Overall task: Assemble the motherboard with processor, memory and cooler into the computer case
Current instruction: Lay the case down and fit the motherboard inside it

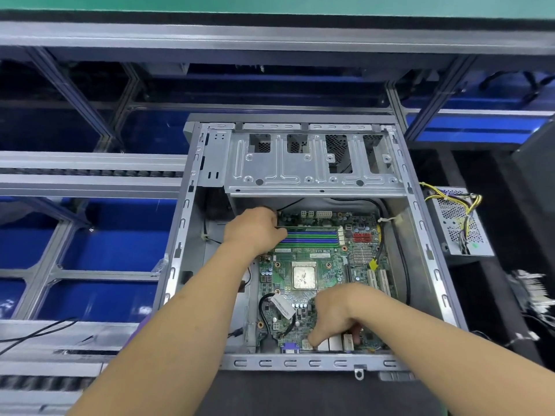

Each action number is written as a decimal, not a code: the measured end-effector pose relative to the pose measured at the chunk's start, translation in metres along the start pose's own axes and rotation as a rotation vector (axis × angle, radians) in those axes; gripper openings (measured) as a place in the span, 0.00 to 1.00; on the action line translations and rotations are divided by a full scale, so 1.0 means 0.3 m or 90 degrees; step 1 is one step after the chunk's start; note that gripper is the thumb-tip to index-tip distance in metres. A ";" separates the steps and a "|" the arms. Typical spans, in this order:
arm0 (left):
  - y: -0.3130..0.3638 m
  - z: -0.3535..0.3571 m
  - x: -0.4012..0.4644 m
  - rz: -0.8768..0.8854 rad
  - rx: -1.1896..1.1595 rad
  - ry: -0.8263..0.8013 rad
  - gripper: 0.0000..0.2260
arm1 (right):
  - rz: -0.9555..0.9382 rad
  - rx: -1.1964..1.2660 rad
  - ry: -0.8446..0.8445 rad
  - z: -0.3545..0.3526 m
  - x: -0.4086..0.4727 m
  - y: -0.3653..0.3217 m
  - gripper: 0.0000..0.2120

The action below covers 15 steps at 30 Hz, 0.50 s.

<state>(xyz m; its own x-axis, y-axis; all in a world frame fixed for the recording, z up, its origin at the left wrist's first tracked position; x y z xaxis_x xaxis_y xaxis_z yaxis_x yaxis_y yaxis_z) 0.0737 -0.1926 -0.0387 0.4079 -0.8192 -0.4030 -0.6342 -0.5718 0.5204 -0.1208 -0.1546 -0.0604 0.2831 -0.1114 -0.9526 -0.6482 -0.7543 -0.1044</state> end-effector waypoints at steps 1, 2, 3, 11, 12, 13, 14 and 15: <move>0.002 -0.002 -0.002 0.001 0.001 0.002 0.12 | 0.003 -0.013 0.007 -0.001 -0.005 -0.002 0.22; 0.004 -0.003 -0.004 0.005 0.014 0.009 0.13 | 0.010 -0.035 0.020 -0.005 -0.011 -0.003 0.25; 0.008 -0.006 -0.006 0.014 0.035 0.021 0.13 | 0.020 -0.062 0.048 -0.015 -0.016 -0.001 0.27; 0.072 -0.004 -0.024 0.138 0.125 0.103 0.14 | 0.108 0.042 0.756 -0.305 -0.135 0.093 0.13; 0.085 0.006 -0.028 0.165 0.115 0.093 0.15 | 0.133 -0.002 0.750 -0.316 -0.117 0.107 0.17; 0.094 0.019 -0.030 0.183 0.112 0.078 0.18 | 0.157 -0.042 0.710 -0.317 -0.089 0.126 0.25; 0.096 0.032 -0.029 0.188 0.113 0.059 0.21 | 0.177 -0.064 0.663 -0.314 -0.063 0.147 0.32; 0.092 0.045 -0.026 0.181 0.116 0.036 0.25 | 0.189 -0.071 0.624 -0.310 -0.039 0.164 0.39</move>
<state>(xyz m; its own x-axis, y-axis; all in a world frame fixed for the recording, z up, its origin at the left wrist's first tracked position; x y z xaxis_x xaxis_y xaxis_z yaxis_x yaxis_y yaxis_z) 0.0442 -0.2013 -0.0314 0.2298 -0.9489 -0.2162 -0.8330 -0.3066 0.4606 -0.0903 -0.2506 -0.0279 0.6065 -0.7445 -0.2791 -0.7312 -0.6601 0.1721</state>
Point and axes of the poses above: each hand's wrist, its own x-axis towards the middle knuckle, its own z-axis out of the palm, y = z × x, the point moved 7 cm from there along x, towards the middle knuckle, and after that the axes turned 11 degrees about -x, right-handed, at the moved point
